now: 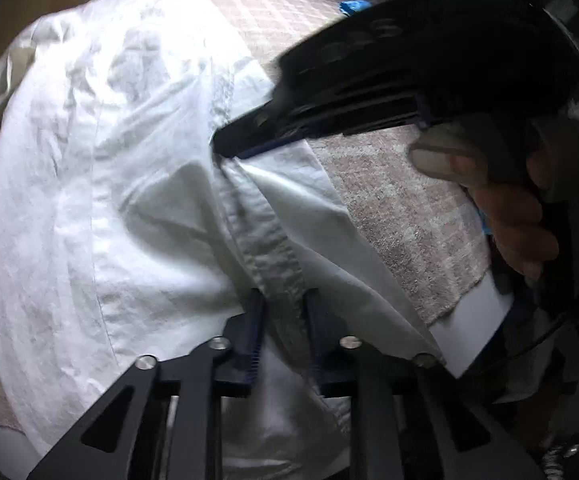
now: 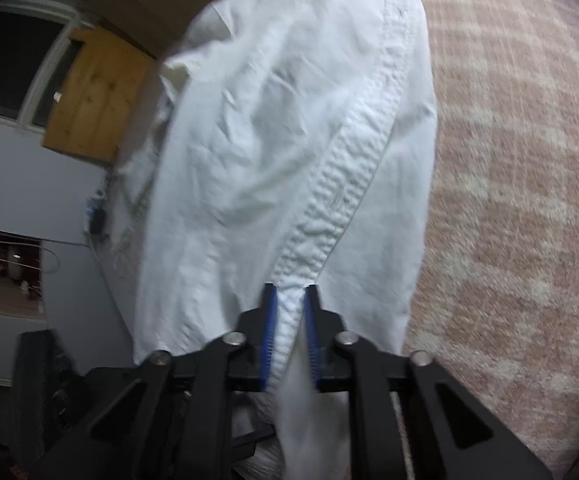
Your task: Fold clothes
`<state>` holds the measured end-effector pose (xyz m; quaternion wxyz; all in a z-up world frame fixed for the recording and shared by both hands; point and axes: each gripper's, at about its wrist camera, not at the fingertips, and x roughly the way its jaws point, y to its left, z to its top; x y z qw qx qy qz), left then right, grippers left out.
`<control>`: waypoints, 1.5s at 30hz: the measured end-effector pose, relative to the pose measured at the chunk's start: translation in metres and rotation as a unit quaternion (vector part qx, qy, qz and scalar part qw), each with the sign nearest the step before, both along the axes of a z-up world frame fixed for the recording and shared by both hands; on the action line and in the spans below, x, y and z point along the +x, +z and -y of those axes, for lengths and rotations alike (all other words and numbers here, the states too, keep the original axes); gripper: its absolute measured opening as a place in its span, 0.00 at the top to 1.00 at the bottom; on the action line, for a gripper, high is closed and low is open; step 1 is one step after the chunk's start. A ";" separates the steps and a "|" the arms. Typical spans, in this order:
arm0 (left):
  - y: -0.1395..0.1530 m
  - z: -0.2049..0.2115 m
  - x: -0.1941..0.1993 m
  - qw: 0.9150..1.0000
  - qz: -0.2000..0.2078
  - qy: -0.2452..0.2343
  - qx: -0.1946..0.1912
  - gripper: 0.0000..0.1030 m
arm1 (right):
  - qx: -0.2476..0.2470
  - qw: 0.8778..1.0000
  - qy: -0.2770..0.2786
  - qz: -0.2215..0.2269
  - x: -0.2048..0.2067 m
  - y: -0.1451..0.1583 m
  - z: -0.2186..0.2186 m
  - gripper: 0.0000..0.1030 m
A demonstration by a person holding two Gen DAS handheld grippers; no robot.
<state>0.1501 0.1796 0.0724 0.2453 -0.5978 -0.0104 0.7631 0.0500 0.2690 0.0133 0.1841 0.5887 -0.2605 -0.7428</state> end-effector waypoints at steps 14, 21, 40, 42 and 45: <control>0.067 0.014 -0.002 0.996 -0.035 -0.006 0.086 0.95 | -0.028 0.997 -0.066 0.001 -0.005 0.024 -0.052 0.69; 0.069 -0.011 -0.004 0.995 -0.032 -0.041 0.089 0.95 | -0.140 0.984 -0.105 0.020 -0.030 0.000 -0.065 0.66; 0.071 0.094 0.035 0.997 -0.027 0.076 -0.011 0.58 | 0.058 0.995 -0.058 -0.062 -0.117 0.042 -0.088 0.80; 0.060 0.128 0.042 0.993 -0.003 0.121 -0.001 0.58 | 0.086 0.995 -0.028 -0.049 -0.124 0.034 -0.070 0.80; 0.046 0.149 0.050 0.990 0.008 0.140 -0.009 0.58 | 0.099 0.994 0.004 -0.049 -0.109 0.034 -0.048 0.80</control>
